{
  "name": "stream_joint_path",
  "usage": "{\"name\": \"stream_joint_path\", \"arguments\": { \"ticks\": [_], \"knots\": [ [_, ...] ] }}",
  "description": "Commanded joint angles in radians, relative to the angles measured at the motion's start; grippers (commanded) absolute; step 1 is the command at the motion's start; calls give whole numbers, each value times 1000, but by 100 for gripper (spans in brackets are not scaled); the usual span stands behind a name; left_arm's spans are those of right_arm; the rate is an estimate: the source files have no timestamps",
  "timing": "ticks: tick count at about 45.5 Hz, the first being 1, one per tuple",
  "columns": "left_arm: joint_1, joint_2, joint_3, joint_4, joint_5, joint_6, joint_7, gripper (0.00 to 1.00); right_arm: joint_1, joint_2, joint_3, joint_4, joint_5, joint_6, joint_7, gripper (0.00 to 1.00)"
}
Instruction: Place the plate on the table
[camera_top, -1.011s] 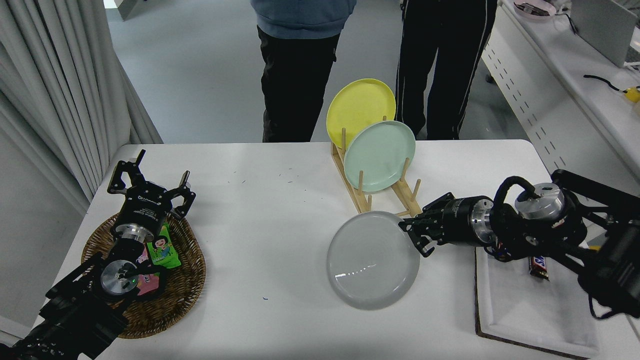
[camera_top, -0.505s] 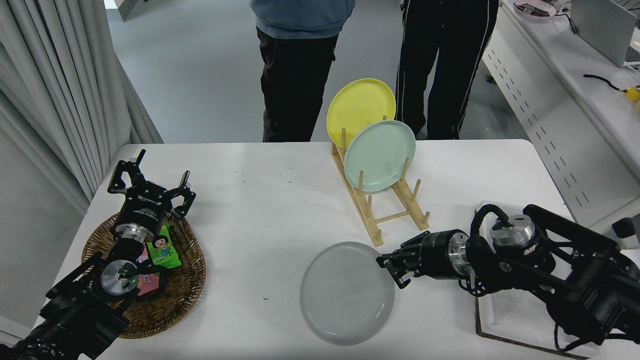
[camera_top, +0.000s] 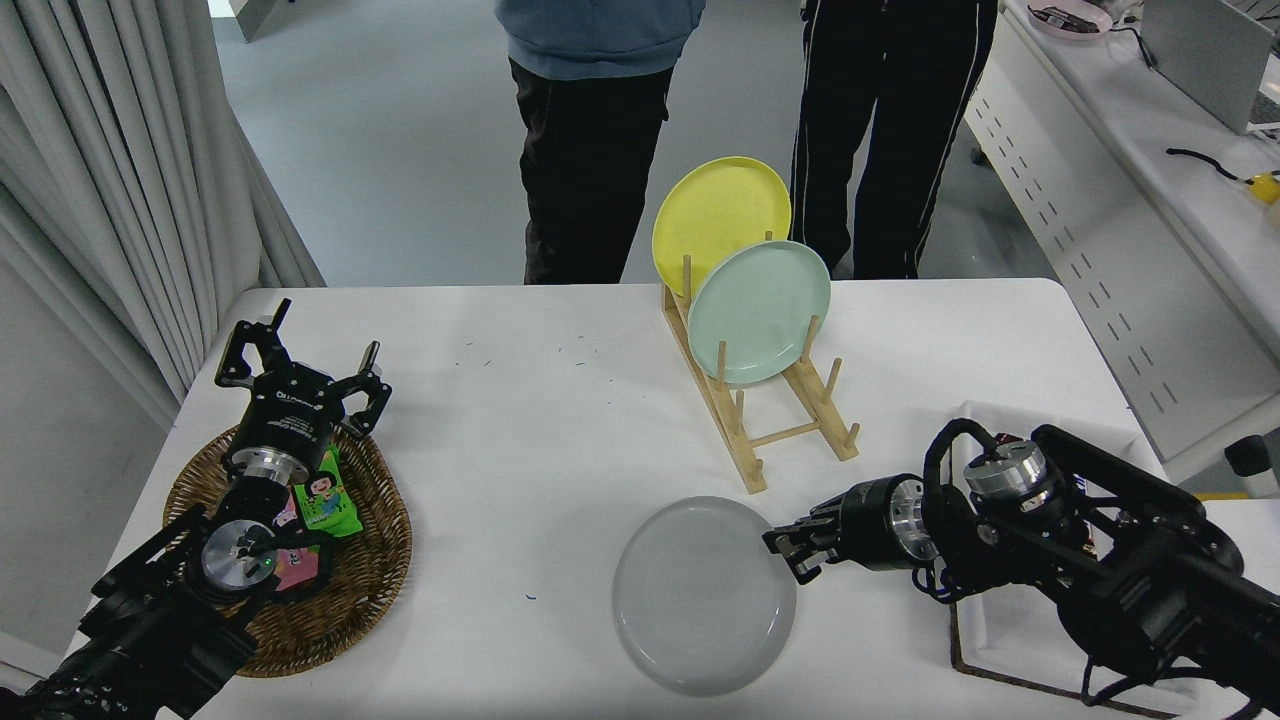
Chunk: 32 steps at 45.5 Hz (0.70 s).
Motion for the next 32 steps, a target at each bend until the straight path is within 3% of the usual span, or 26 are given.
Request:
{"name": "stream_joint_path", "arguments": {
  "ticks": [1,32],
  "knots": [
    [0,0,0,0,0,0,1,100,-5,15,3,-41,-12,12,-12,0],
    [0,0,0,0,0,0,0,100,-2,51,3,-80,-49,33,-16,0]
  ]
}}
